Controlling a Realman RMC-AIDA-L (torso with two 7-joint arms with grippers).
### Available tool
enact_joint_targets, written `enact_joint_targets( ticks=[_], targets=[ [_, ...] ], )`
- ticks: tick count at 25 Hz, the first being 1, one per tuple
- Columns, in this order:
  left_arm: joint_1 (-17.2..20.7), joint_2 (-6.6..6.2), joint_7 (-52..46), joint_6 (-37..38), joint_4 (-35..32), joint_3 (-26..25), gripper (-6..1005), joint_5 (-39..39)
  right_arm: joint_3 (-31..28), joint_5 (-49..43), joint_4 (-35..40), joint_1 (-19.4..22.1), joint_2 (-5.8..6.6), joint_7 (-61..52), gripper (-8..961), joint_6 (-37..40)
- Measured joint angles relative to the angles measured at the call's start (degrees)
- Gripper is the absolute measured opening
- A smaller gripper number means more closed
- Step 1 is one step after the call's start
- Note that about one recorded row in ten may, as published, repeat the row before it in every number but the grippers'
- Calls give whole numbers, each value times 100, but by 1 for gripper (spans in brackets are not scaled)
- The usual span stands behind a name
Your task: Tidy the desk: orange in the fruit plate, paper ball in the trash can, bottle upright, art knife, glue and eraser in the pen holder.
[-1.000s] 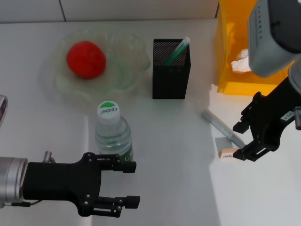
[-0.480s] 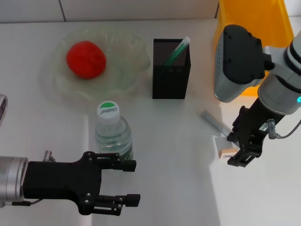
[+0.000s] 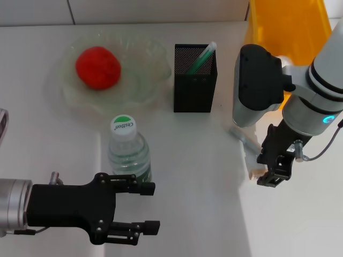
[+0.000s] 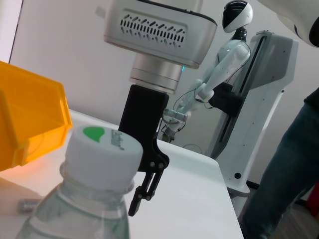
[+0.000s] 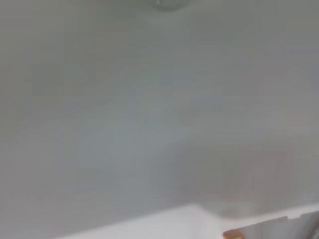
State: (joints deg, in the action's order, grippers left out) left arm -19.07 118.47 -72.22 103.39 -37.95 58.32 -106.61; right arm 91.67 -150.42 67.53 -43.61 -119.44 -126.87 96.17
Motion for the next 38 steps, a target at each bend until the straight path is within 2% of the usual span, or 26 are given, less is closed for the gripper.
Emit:
enact_joint_targets(
  ticks=[6,18,21,27,29,31,35,36,37,38],
  targets=[
    [0,0,10,-8,0,-7,740,0,222,-3,-122,12,-9,-19,472,-252],
    [50,0,13,-38,7,-5,740,0,344,7,-226,26,-17,-64,318,-396],
    [62,0,2,-11,7,-5,740,0,343,19,-220,35,-18,-109,143,-376],
    [74,0,-3,-6,8,-4,740,0,106,100,126,234,-16,-127,126,-312],
    [75,0,-1,-6,11,-4,740,0,-315,299,349,337,5,-65,130,-249],
    [78,0,11,-2,53,-4,740,0,-1031,715,523,425,23,200,134,-59],
    [76,0,14,-1,86,-4,740,0,-2744,1803,701,701,30,858,141,116],
    [77,0,15,0,87,-5,740,-1,-3528,2407,576,860,32,1115,143,-79],
    [77,0,15,0,87,-5,740,-1,-3528,2407,576,860,32,1115,145,-79],
    [76,1,15,2,87,-5,740,0,-3821,2698,435,928,34,1222,147,-241]
  ],
)
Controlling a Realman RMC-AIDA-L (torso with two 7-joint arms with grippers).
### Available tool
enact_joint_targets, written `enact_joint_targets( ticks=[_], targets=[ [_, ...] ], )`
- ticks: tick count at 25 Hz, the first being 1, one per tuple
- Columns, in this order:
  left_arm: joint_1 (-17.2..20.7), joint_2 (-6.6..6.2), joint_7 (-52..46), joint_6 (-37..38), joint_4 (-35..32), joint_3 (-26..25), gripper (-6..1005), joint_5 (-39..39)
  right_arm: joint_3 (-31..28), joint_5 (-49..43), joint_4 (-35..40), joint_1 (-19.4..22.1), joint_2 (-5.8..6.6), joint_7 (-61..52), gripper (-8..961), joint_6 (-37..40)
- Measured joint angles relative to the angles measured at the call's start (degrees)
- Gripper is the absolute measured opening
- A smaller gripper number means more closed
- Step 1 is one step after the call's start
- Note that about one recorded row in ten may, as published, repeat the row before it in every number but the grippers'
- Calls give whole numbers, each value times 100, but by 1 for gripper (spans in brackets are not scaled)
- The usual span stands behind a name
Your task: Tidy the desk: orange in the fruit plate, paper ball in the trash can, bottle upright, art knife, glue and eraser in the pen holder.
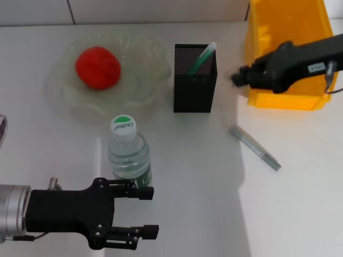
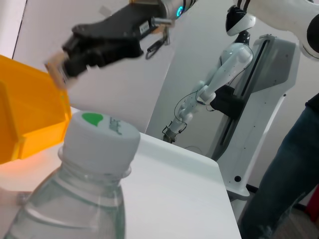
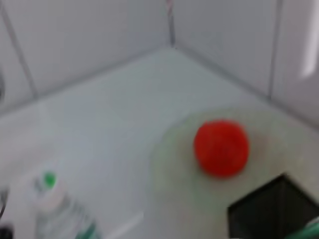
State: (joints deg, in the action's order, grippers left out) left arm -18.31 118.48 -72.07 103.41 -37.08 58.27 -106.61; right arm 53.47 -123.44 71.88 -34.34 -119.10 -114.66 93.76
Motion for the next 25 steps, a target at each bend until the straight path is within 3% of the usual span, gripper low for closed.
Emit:
enact_joint_targets(
  ticks=[3,7,8,9,14,19,25],
  targets=[
    [2,6,0,7,0,0,740,0,-682,1077,-638,208,2,466,153,-646],
    [3,7,32,24,0,2,740,9,-817,1970,-1598,323,-4,1251,160,-1372],
    [3,9,67,32,7,8,740,14,-802,2258,-2195,240,-11,1643,162,-1649],
    [3,9,67,32,7,8,740,14,-802,2258,-2195,240,-11,1643,164,-1649],
    [-41,8,221,75,105,-2,740,60,-785,2888,-3639,-222,-7,2636,173,-2061],
    [-65,8,223,74,130,4,740,62,-771,2859,-4193,-582,-5,2796,183,-2362],
    [-76,8,224,74,132,14,740,71,-577,2760,-4210,-681,4,2686,194,-2373]
  ],
)
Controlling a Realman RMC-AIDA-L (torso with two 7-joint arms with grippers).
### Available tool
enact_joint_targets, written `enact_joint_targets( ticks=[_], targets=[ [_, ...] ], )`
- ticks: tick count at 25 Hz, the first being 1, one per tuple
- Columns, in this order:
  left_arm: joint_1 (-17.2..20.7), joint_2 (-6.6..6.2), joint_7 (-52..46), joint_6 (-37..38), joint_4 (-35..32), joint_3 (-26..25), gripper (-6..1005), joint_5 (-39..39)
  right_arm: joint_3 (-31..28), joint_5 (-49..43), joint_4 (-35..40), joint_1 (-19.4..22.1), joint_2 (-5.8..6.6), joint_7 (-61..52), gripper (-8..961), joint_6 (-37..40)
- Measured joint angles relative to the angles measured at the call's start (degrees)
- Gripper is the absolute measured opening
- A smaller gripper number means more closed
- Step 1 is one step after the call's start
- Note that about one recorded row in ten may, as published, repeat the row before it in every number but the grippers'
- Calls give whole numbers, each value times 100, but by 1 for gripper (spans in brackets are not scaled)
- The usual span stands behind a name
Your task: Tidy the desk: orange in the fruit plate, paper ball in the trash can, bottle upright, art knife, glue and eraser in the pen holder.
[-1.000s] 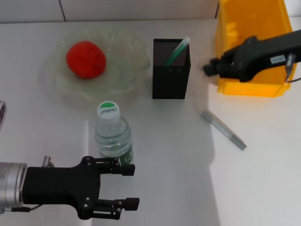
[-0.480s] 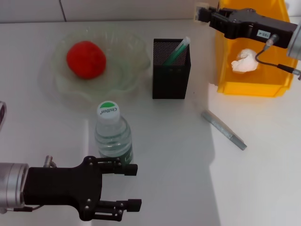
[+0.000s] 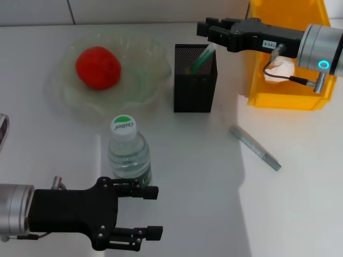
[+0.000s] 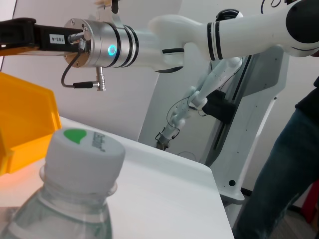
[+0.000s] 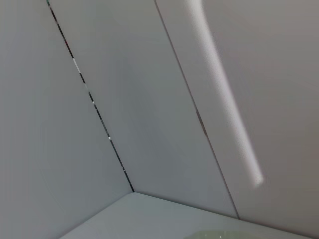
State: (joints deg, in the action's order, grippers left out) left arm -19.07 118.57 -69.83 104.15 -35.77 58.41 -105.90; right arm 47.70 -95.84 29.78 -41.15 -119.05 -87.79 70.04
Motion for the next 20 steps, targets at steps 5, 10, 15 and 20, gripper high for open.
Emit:
enact_joint_targets(
  ticks=[5,10,15,20],
  targets=[
    [-1,0,-3,0,6,3,740,3,18,-1,80,-1,0,-121,241,50],
    [0,0,0,-1,9,8,740,3,389,-148,993,243,33,-928,437,396],
    [32,-6,-6,13,9,-9,740,2,1003,-1714,3396,638,43,-2961,642,1258],
    [29,-8,-42,30,9,-12,740,0,1380,-3316,5190,713,-19,-4704,638,2303]
  ],
)
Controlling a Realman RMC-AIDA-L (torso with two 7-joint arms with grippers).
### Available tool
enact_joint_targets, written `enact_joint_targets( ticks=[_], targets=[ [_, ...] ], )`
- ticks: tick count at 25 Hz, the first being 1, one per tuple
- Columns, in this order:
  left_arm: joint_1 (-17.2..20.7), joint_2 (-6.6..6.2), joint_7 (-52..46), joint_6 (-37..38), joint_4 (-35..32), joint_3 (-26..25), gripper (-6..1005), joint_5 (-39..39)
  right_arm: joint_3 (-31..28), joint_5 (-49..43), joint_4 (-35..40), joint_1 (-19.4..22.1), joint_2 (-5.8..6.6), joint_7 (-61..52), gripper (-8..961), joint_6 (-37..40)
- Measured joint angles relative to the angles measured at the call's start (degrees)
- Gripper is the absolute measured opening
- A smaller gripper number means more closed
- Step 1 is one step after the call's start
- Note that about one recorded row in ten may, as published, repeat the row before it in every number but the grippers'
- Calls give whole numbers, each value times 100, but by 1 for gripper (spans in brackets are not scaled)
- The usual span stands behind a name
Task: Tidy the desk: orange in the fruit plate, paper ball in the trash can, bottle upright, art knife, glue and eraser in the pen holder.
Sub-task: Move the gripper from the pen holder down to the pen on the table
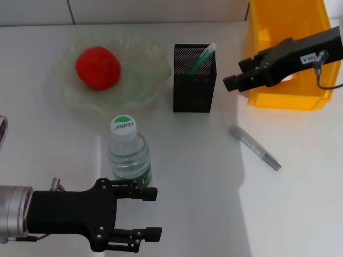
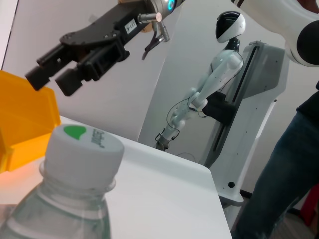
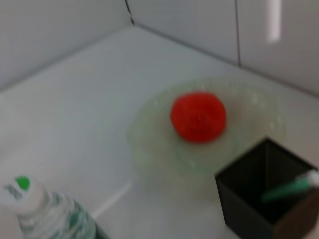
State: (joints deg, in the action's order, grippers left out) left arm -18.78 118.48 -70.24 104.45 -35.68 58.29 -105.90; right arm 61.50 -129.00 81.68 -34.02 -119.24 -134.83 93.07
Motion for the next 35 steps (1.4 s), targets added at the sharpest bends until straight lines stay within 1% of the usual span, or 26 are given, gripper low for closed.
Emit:
enact_joint_targets(
  ticks=[4,7,8,9,11,17,24,28,33,35],
  targets=[
    [-8,-1,3,4,0,1,740,-2,451,-934,480,-12,-12,-950,623,361],
    [-20,-1,-5,5,0,30,740,-3,906,-1622,473,-44,-20,-1393,612,405],
    [-22,-1,-6,5,0,38,740,-7,1171,-1947,389,-48,-23,-1631,608,358],
    [-25,-1,-7,5,0,43,740,-13,1171,-1947,389,-48,-23,-1631,604,358],
    [-29,0,-7,4,0,47,740,-23,1406,-2168,233,-57,-27,-1909,597,232],
    [-24,0,-19,-14,0,51,740,-54,1890,-2260,-513,-130,-26,-2313,574,-475],
    [-15,-4,-22,-44,7,60,740,-115,2297,-2235,-1345,-487,-28,-2517,548,-997],
    [-17,-1,-23,-69,62,60,740,-129,2372,-2244,-1635,-665,-32,-2531,533,-1095],
    [-16,-8,-23,-83,69,60,740,-133,2528,-2232,-1758,-741,-38,-2561,514,-1197],
    [-12,-13,-24,-83,70,60,740,-133,2553,-2232,-1760,-749,-38,-2584,478,-1207]
  ],
)
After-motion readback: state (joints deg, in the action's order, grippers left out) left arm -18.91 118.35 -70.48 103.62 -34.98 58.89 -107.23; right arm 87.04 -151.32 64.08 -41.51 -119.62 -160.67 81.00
